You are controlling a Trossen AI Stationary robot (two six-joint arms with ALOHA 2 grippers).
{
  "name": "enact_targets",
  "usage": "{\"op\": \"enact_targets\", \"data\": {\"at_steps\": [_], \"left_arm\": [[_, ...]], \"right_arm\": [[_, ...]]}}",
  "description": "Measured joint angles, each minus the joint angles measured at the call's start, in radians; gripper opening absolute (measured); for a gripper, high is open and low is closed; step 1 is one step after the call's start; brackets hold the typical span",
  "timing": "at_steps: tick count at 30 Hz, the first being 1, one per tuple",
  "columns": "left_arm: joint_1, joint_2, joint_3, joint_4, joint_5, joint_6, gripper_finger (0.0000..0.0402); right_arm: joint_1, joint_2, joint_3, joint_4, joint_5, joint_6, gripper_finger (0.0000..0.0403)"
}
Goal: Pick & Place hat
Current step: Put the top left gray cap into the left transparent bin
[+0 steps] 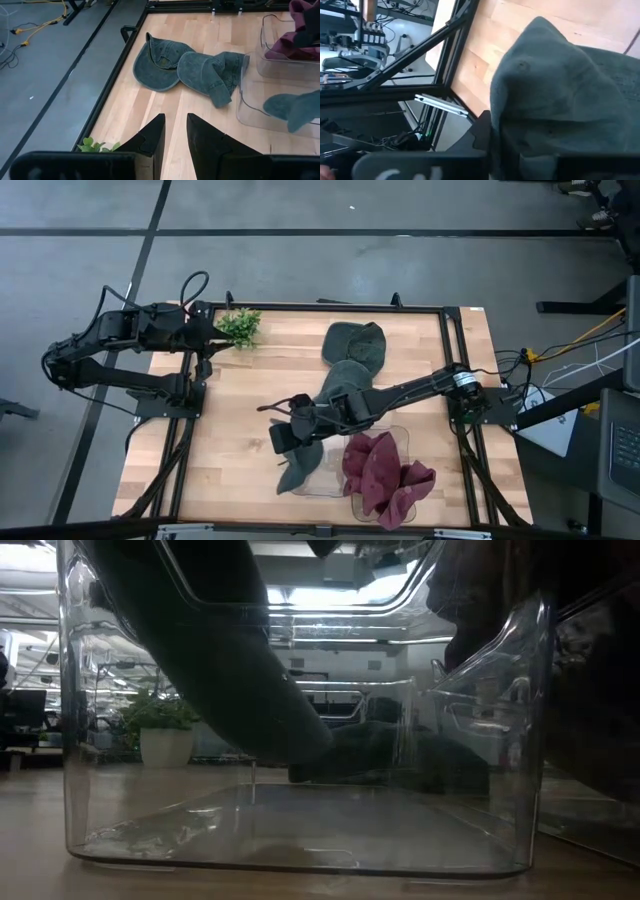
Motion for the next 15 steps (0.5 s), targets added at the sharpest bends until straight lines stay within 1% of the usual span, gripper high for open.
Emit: {"op": "enact_targets", "data": {"at_steps": [5, 11, 15], "left_arm": [[0.000, 0.000, 0.000, 0.000, 0.000, 0.000, 0.0075], [0.000, 0.000, 0.000, 0.000, 0.000, -0.009, 0.0075], [0.000, 0.000, 0.000, -0.006, 0.000, -0.011, 0.0075]], "right_arm": [[0.000, 0.000, 0.000, -0.003, -0.004, 0.000, 0.0053], [0.000, 0.000, 0.000, -0.029, -0.052, 0.000, 0.0089], [-0.002, 0.000, 0.000, -0.042, -0.079, -0.028, 0.0105]]}}
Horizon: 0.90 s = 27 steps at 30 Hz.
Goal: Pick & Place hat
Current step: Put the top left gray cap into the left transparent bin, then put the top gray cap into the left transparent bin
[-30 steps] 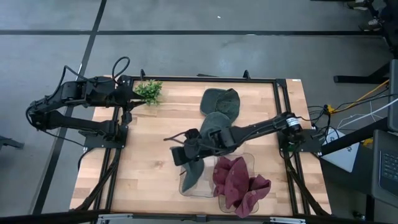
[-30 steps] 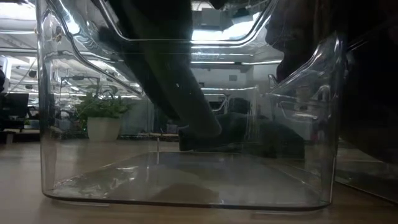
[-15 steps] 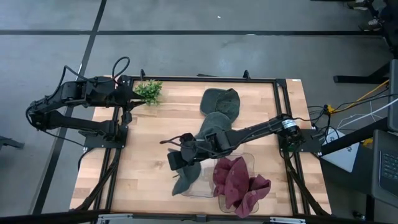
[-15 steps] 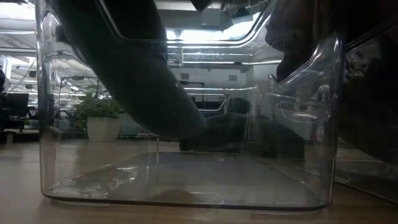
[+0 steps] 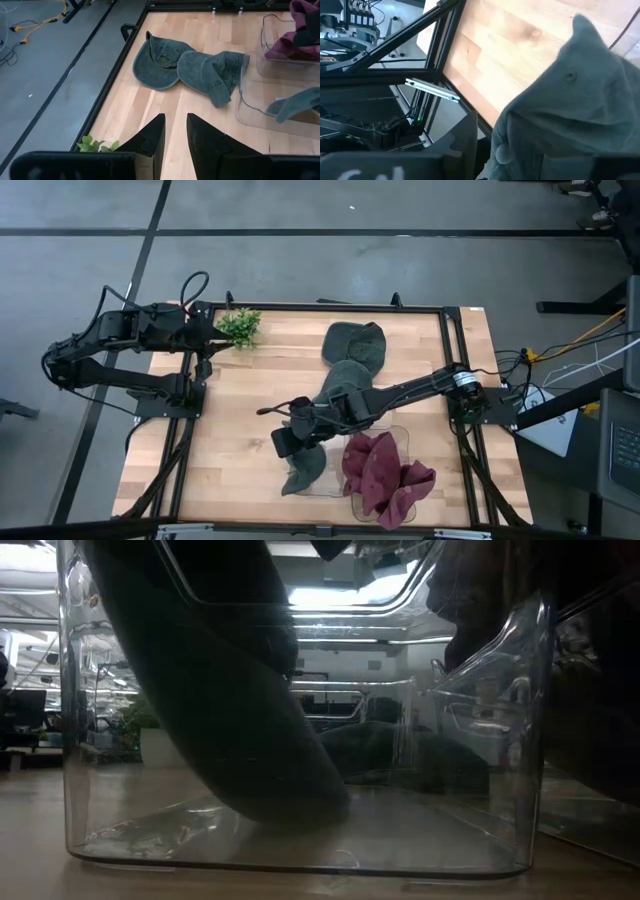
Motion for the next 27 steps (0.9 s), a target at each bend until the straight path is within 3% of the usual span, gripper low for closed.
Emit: {"op": "enact_targets", "data": {"at_steps": [9, 13, 19, 23, 27], "left_arm": [[0.000, -0.001, 0.000, -0.040, 0.002, -0.026, 0.0075], [0.000, -0.003, 0.000, -0.051, 0.004, -0.034, 0.0075], [0.000, -0.003, 0.000, -0.050, 0.028, -0.052, 0.0074], [0.000, -0.005, 0.000, -0.051, 0.075, -0.053, 0.0077], [0.000, -0.010, 0.000, -0.058, 0.090, -0.064, 0.0075]], "right_arm": [[-0.011, -0.001, 0.069, -0.091, -0.035, -0.058, 0.0087], [-0.025, -0.001, 0.156, -0.197, 0.021, -0.123, 0.0074], [-0.070, -0.003, 0.319, -0.431, 0.073, -0.240, 0.0054], [-0.125, -0.053, 0.295, -0.553, 0.079, -0.301, 0.0043], [-0.191, -0.072, 0.317, -0.814, 0.108, -0.382, 0.0037]]}}
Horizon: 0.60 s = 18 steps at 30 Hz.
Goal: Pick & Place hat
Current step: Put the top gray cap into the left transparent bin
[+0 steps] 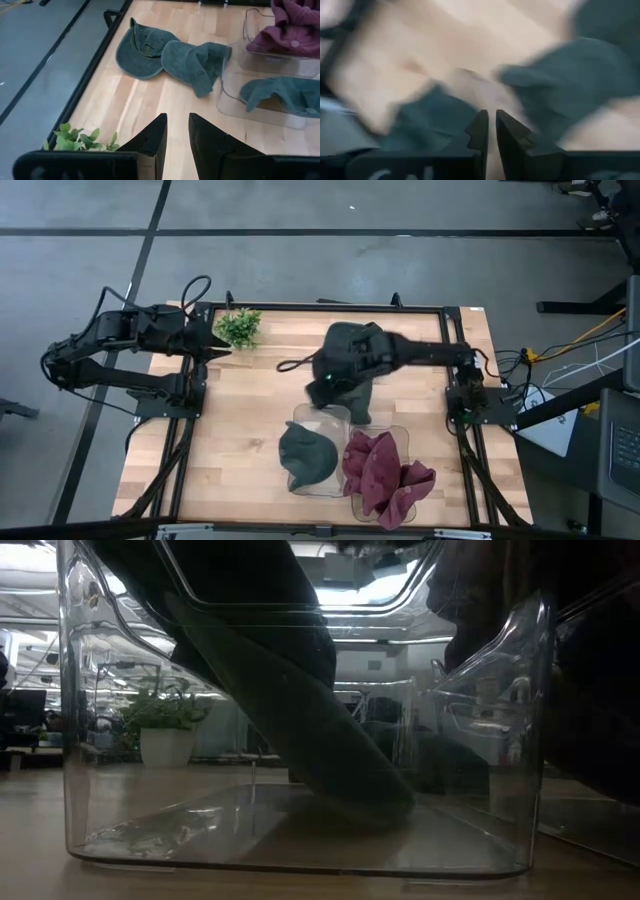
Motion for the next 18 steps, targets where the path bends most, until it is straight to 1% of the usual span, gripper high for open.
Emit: {"op": "enact_targets", "data": {"at_steps": [2, 5, 8, 11, 15, 18], "left_arm": [[0.000, -0.002, 0.000, 0.002, -0.006, -0.014, 0.0075], [0.000, -0.002, 0.000, 0.022, -0.011, -0.022, 0.0077], [0.000, 0.003, 0.000, 0.064, -0.056, -0.025, 0.0078], [0.000, 0.015, 0.001, 0.124, -0.100, -0.025, 0.0079], [0.000, 0.041, 0.001, 0.203, -0.191, -0.025, 0.0078], [0.001, 0.066, 0.001, 0.252, -0.229, 0.000, 0.0074]], "right_arm": [[-0.042, -0.014, -0.017, -0.104, -0.001, -0.060, 0.0037], [-0.111, -0.053, -0.062, -0.080, -0.010, -0.245, 0.0037], [-0.186, -0.085, -0.094, -0.095, -0.001, -0.344, 0.0033], [-0.266, -0.144, -0.184, -0.087, 0.013, -0.466, 0.0028], [-0.385, -0.250, -0.302, -0.090, 0.044, -0.587, 0.0017], [-0.468, -0.344, -0.408, -0.014, 0.040, -0.668, 0.0009]]}}
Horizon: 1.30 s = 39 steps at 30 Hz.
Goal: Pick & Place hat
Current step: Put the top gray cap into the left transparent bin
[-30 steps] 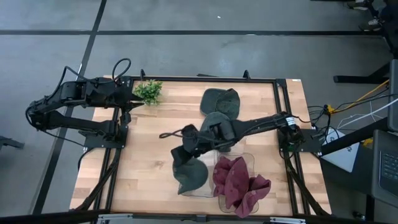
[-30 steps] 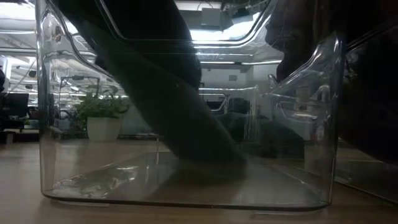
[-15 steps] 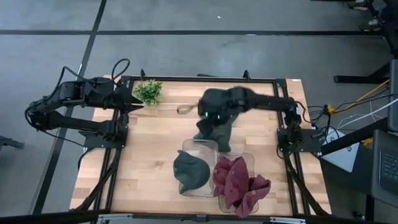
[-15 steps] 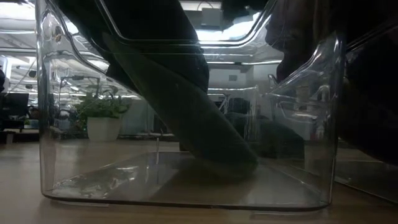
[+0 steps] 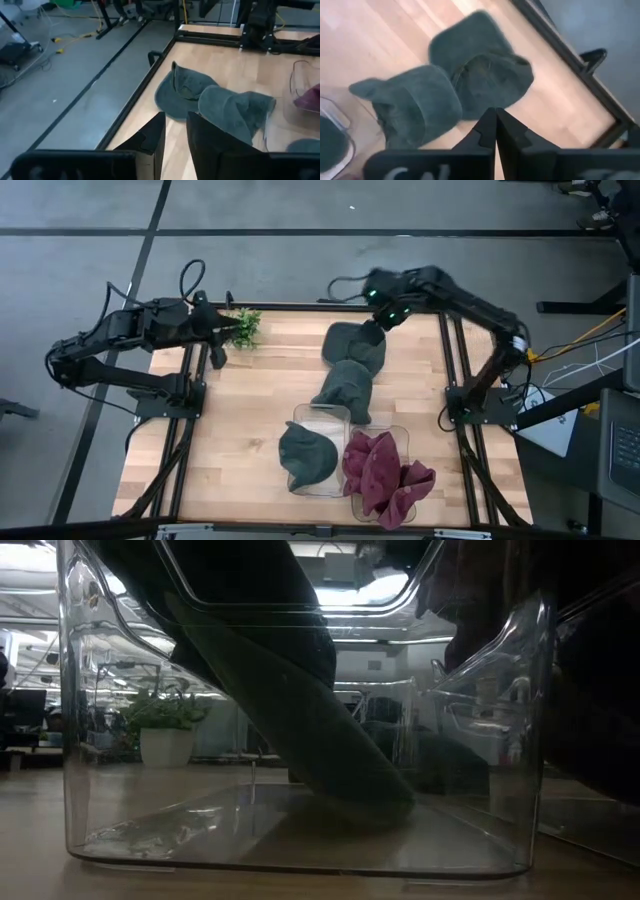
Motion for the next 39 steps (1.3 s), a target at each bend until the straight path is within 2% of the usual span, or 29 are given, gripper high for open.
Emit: {"op": "enact_targets", "data": {"at_steps": [5, 9, 13, 18, 24, 29, 34, 39], "left_arm": [[0.023, 0.052, 0.000, 0.042, -0.019, -0.003, 0.0061], [0.066, 0.093, 0.000, 0.097, 0.004, -0.021, 0.0053], [0.102, 0.133, 0.000, 0.138, 0.063, -0.023, 0.0046], [0.144, 0.176, 0.000, 0.177, 0.088, -0.041, 0.0043], [0.187, 0.219, 0.000, 0.231, 0.123, -0.025, 0.0043], [0.222, 0.237, 0.000, 0.271, 0.175, -0.023, 0.0043], [0.245, 0.239, 0.000, 0.310, 0.203, -0.038, 0.0043], [0.261, 0.239, 0.000, 0.351, 0.204, -0.031, 0.0043]], "right_arm": [[-0.093, -0.128, -0.168, 0.177, -0.120, -0.122, 0.0005], [-0.136, -0.177, -0.300, 0.214, -0.174, -0.177, 0.0013], [-0.166, -0.211, -0.465, 0.234, -0.223, -0.161, 0.0016], [-0.172, -0.275, -0.713, 0.400, -0.276, -0.073, 0.0017], [-0.175, -0.339, -0.976, 0.676, -0.289, 0.011, 0.0017], [-0.194, -0.365, -1.129, 0.884, -0.288, 0.085, 0.0017], [-0.210, -0.373, -1.218, 1.014, -0.285, 0.120, 0.0032], [-0.240, -0.371, -1.261, 1.043, -0.254, 0.159, 0.0080]]}}
